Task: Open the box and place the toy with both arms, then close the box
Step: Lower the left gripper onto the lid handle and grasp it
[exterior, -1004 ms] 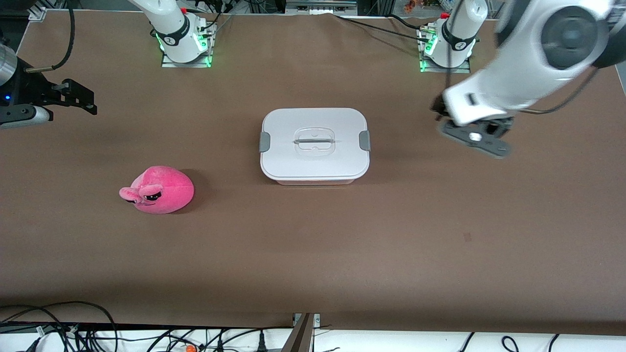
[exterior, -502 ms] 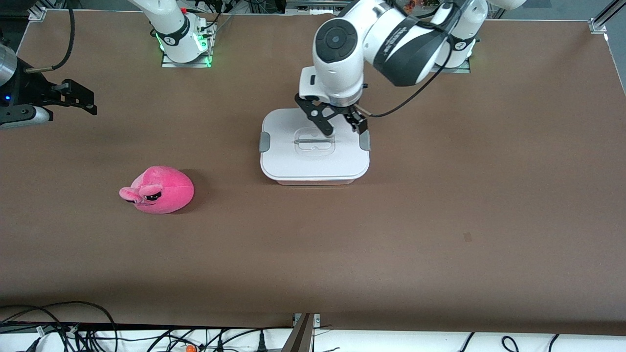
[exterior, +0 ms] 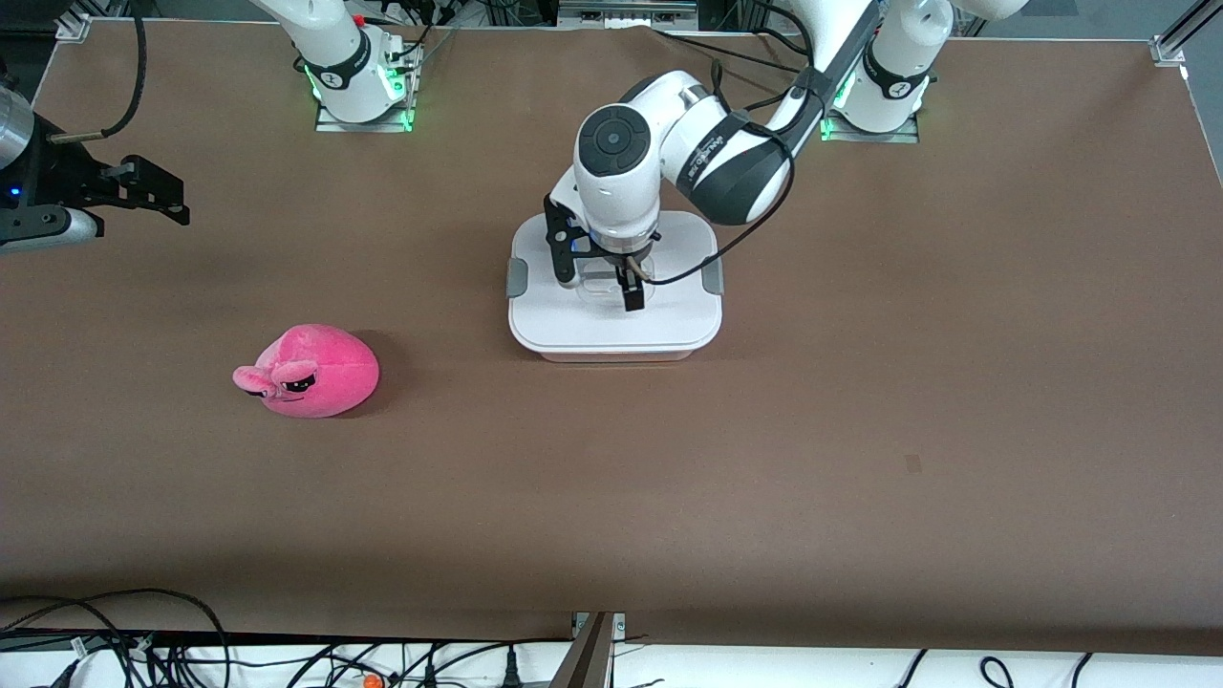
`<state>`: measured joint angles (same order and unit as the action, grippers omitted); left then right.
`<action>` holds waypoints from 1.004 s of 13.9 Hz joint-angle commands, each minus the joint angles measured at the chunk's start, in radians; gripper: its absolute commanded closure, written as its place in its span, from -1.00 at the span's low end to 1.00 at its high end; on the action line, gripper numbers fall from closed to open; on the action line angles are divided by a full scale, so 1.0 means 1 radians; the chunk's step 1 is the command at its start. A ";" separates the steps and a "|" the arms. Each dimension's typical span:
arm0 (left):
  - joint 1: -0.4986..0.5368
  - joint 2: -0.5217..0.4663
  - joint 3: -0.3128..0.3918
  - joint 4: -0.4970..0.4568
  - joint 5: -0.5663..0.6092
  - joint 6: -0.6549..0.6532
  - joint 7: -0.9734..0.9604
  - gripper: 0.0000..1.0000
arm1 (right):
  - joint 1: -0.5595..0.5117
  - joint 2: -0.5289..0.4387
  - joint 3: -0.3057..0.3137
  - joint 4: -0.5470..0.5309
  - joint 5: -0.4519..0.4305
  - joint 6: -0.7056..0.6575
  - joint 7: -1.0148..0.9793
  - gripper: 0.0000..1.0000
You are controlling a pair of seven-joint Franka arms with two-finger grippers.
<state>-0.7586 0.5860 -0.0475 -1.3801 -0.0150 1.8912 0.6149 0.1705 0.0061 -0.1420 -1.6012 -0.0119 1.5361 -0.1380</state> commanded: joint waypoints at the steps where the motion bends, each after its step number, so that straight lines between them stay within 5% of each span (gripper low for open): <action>1: -0.034 0.012 0.014 -0.003 -0.002 0.046 0.045 -1.00 | -0.008 0.008 0.002 0.020 -0.005 -0.002 -0.020 -1.00; 4: -0.031 0.012 0.014 -0.020 -0.002 0.057 0.095 -1.00 | -0.008 0.008 0.002 0.020 -0.005 -0.002 -0.018 -1.00; 6: -0.027 0.006 0.014 -0.023 -0.002 0.051 0.108 -0.73 | -0.008 0.008 0.002 0.020 -0.005 0.002 -0.018 -1.00; 7: -0.027 0.005 0.014 -0.022 -0.003 0.046 0.114 0.18 | -0.008 0.008 0.002 0.020 -0.005 0.003 -0.018 -1.00; 8: -0.028 -0.001 0.014 -0.022 -0.003 0.036 0.102 0.68 | -0.008 0.008 0.004 0.020 -0.005 0.003 -0.018 -1.00; 11: -0.027 -0.002 0.014 -0.022 -0.003 0.028 0.102 1.00 | -0.008 0.011 0.002 0.021 -0.005 0.006 -0.020 -1.00; 14: -0.027 -0.012 0.014 -0.022 -0.003 0.016 0.100 1.00 | -0.008 0.011 0.002 0.023 -0.005 0.006 -0.018 -1.00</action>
<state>-0.7842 0.5997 -0.0383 -1.3915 -0.0150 1.9260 0.6972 0.1705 0.0066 -0.1421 -1.6013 -0.0119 1.5451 -0.1380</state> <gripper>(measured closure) 0.877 0.000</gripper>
